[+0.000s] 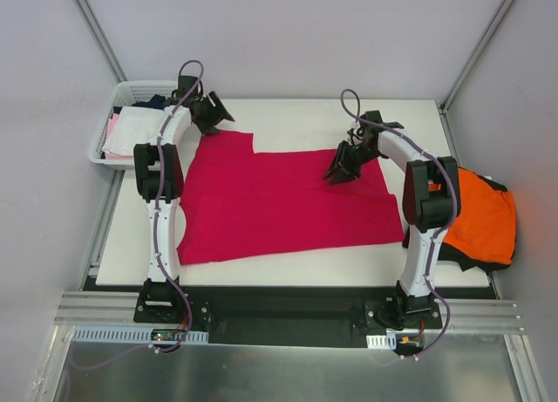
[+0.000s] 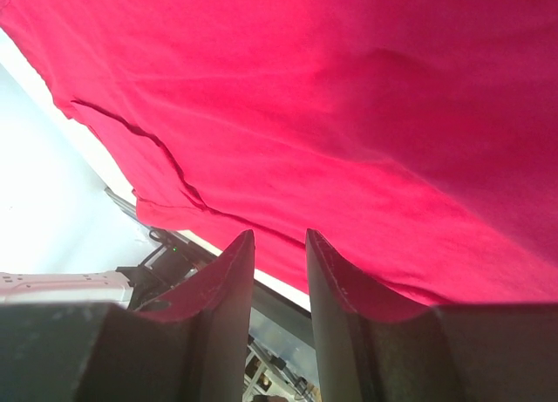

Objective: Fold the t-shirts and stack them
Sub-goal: Fold the tshirt

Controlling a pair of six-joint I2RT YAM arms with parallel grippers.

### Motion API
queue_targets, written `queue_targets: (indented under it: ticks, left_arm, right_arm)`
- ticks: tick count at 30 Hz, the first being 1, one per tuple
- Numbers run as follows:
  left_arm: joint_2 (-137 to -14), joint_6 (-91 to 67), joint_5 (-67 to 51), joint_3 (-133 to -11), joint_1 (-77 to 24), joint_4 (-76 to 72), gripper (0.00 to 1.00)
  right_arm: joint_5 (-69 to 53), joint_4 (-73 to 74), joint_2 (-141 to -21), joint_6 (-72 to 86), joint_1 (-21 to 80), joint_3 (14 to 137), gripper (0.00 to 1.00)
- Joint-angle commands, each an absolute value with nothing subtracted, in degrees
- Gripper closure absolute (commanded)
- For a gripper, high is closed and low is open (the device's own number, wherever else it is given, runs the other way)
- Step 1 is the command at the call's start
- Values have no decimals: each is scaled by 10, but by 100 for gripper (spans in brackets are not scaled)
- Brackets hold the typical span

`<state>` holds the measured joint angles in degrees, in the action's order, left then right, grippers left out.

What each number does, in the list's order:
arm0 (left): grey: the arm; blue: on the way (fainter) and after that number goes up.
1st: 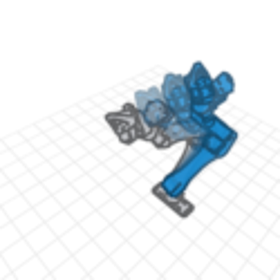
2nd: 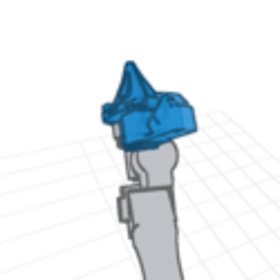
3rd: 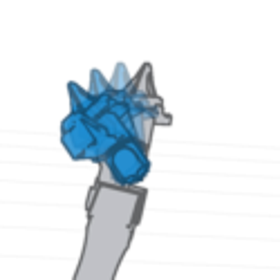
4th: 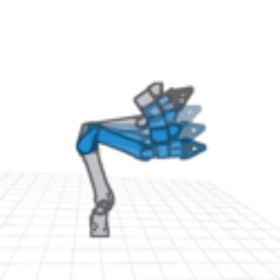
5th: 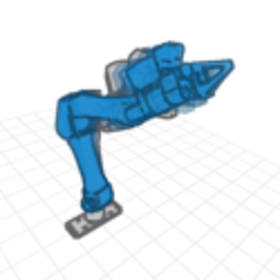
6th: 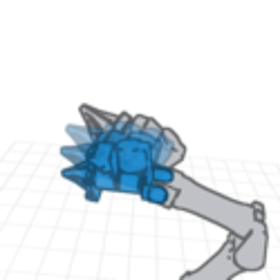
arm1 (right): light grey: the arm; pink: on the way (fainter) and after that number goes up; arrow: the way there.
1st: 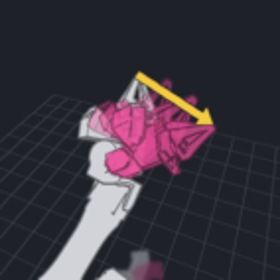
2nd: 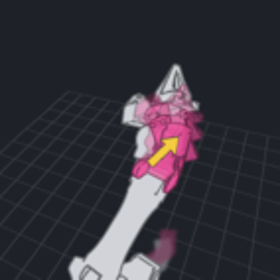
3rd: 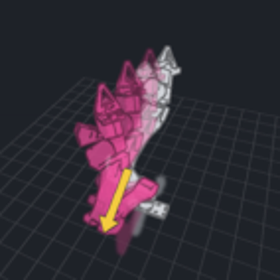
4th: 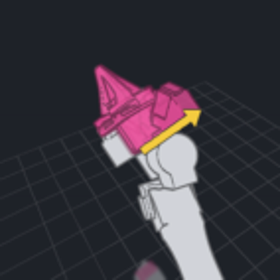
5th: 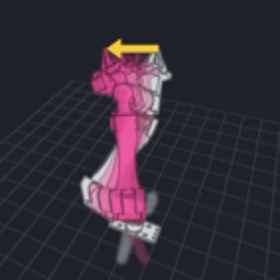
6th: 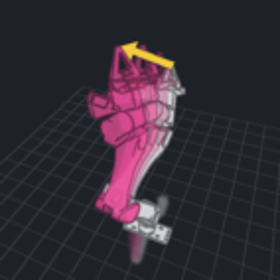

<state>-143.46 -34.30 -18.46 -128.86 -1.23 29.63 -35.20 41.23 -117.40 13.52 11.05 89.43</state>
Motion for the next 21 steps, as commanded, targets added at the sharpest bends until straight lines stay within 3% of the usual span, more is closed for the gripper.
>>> queue_targets:
  ticks: [1, 5, 9, 13, 18, 21]
  left_arm:
    - [-1440, -446, -329, -1312, -30, 170, 32]
    - [-1446, -485, -346, -1289, -36, 165, 34]
    - [-1385, -448, -341, -1182, -49, 165, 36]
    - [-1295, -413, -342, -1102, -76, 167, 36]
    - [-1212, -406, -330, -994, -104, 168, 36]
    - [-1182, -382, -331, -963, -107, 174, 36]
  right_arm:
    - [-363, 405, -1195, 156, 132, 940, 67]
    - [-360, 417, -1198, 158, 134, 978, 67]
    - [-328, 450, -1196, 146, 129, 1005, 69]
    - [-274, 466, -1184, 164, 114, 987, 99]
    - [-224, 502, -1104, 152, 121, 889, 99]
    - [-123, 550, -1043, 142, 129, 824, 99]
